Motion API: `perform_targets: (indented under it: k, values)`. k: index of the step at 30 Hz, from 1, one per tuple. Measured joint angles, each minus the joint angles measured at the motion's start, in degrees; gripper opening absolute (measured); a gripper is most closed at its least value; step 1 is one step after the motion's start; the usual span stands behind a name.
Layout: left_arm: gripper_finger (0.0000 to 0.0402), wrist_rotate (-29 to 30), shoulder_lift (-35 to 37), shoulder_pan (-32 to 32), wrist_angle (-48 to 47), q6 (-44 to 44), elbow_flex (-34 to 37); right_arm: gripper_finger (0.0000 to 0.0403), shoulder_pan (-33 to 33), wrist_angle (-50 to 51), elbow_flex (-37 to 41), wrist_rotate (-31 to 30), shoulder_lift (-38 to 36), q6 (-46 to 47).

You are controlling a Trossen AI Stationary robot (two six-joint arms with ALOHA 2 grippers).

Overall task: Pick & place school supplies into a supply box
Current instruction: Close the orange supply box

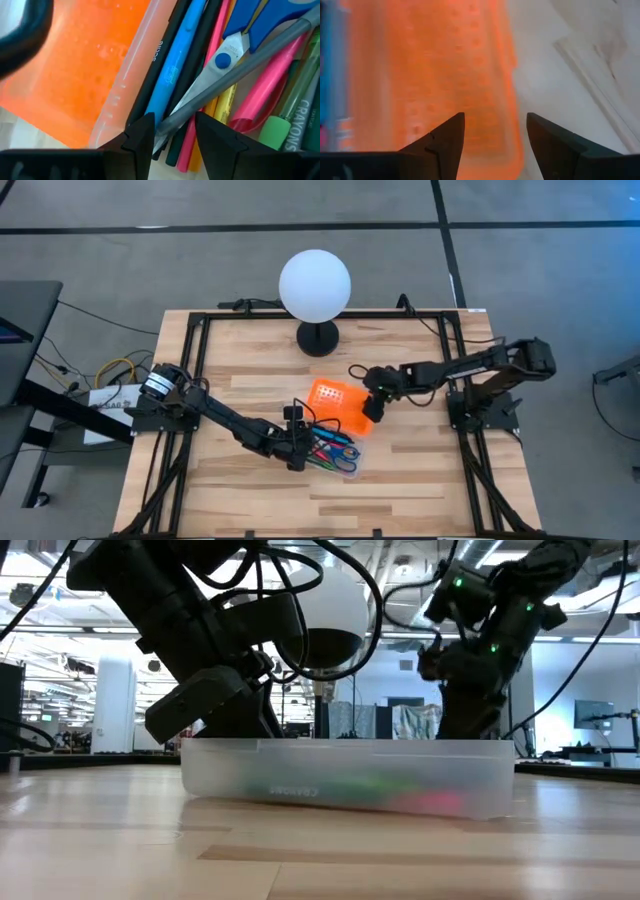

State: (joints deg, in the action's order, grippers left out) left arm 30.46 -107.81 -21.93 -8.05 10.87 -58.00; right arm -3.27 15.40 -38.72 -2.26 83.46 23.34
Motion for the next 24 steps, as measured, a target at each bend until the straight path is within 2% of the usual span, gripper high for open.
perform_targets:
  k: [6, 24]
  values:
    - [0.0137, -0.26, -0.04, 0.26, -0.01, 0.81, 0.02, 0.0205, 1.55, -0.04, -0.04, 0.23, -2.19, -0.02]
    - [0.0137, -0.50, -0.07, 1.50, -0.24, 4.07, 0.20, 0.0205, 5.11, -1.85, -0.44, 3.76, -2.19, -2.56]
